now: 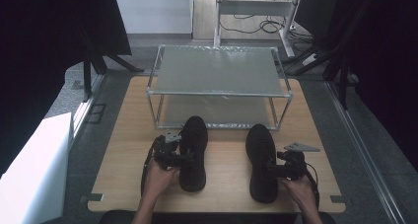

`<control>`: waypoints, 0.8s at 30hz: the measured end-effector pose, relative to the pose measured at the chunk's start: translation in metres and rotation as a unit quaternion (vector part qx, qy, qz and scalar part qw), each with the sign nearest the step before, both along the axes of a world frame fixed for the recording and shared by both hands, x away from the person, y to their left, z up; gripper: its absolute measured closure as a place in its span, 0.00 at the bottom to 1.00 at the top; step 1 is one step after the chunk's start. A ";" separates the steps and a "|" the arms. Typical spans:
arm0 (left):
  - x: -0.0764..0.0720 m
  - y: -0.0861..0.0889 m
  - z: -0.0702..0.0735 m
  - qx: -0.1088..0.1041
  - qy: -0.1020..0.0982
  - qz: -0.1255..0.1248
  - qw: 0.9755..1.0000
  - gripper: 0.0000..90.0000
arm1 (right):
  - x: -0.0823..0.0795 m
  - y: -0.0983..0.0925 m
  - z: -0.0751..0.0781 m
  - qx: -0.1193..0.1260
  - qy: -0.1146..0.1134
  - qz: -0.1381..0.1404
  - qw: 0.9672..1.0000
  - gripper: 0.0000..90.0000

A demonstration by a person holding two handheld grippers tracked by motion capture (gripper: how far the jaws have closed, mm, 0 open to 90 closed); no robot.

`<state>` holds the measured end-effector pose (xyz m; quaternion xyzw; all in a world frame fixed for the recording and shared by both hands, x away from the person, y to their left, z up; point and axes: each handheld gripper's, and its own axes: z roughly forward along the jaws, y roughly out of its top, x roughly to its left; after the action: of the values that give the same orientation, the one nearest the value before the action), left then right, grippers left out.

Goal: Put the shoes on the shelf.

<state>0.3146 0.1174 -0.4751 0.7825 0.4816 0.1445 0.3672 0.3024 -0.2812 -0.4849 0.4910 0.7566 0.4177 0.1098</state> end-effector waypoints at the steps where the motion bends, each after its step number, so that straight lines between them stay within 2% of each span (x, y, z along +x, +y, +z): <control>1: 0.001 -0.001 -0.002 0.002 0.002 0.001 1.000 0.01 | 0.001 0.002 -0.001 -0.005 0.002 -0.002 1.000 0.10; 2: 0.001 -0.002 -0.003 0.007 0.004 0.002 1.000 0.01 | 0.003 0.007 -0.003 -0.027 -0.006 -0.009 1.000 0.12; 3: 0.002 -0.003 -0.005 0.013 0.005 0.003 1.000 0.01 | 0.003 0.007 -0.003 -0.027 -0.006 -0.009 1.000 0.12; 4: 0.005 -0.004 -0.008 0.028 0.006 0.010 1.000 0.01 | 0.004 0.011 -0.003 -0.050 -0.017 -0.020 0.998 0.16; 6: 0.007 -0.005 -0.010 0.031 0.008 0.011 0.999 0.01 | 0.005 0.013 -0.003 -0.059 -0.023 -0.025 0.998 0.19; 11: 0.014 -0.009 -0.016 0.047 0.016 0.026 0.998 0.02 | 0.006 0.015 -0.005 -0.090 -0.036 -0.052 0.994 0.38; 12: 0.014 -0.010 -0.016 0.044 0.014 0.025 0.999 0.10 | 0.008 0.012 -0.005 -0.088 -0.037 -0.060 0.994 0.45; 13: 0.014 -0.010 -0.016 0.041 0.013 0.022 0.999 0.10 | 0.008 0.012 -0.005 -0.088 -0.037 -0.060 0.994 0.45; 14: 0.014 -0.013 -0.015 0.042 0.008 0.017 0.999 0.24 | 0.008 0.010 -0.005 -0.093 -0.043 -0.068 0.992 0.55; 15: 0.014 -0.015 -0.015 0.049 0.005 0.020 0.999 0.33 | 0.007 0.009 -0.005 -0.094 -0.046 -0.070 0.992 0.59; 16: 0.014 -0.015 -0.015 0.049 0.005 0.020 0.999 0.35 | 0.007 0.008 -0.005 -0.093 -0.049 -0.073 0.992 0.63; 17: 0.014 -0.016 -0.014 0.057 0.001 0.025 0.998 0.35 | 0.007 0.008 -0.005 -0.093 -0.049 -0.073 0.992 0.63; 18: 0.015 -0.014 -0.013 0.065 -0.001 0.033 0.997 0.47 | 0.007 0.005 -0.004 -0.091 -0.049 -0.080 0.991 0.71; 21: 0.015 -0.011 -0.013 0.062 0.006 0.040 0.997 0.53 | 0.006 0.001 -0.003 -0.088 -0.052 -0.086 0.991 0.79; 22: 0.014 -0.008 -0.012 0.067 0.007 0.046 0.997 0.62 | 0.006 -0.005 -0.003 -0.072 -0.047 -0.091 0.992 0.81; 24: 0.015 -0.006 -0.012 0.066 0.008 0.050 0.997 0.71 | 0.007 -0.010 -0.003 -0.048 -0.038 -0.097 0.993 0.83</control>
<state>0.3291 0.1109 -0.4866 0.7814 0.5120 0.1882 0.3032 0.3092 -0.2914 -0.4881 0.5402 0.7196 0.3866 0.2023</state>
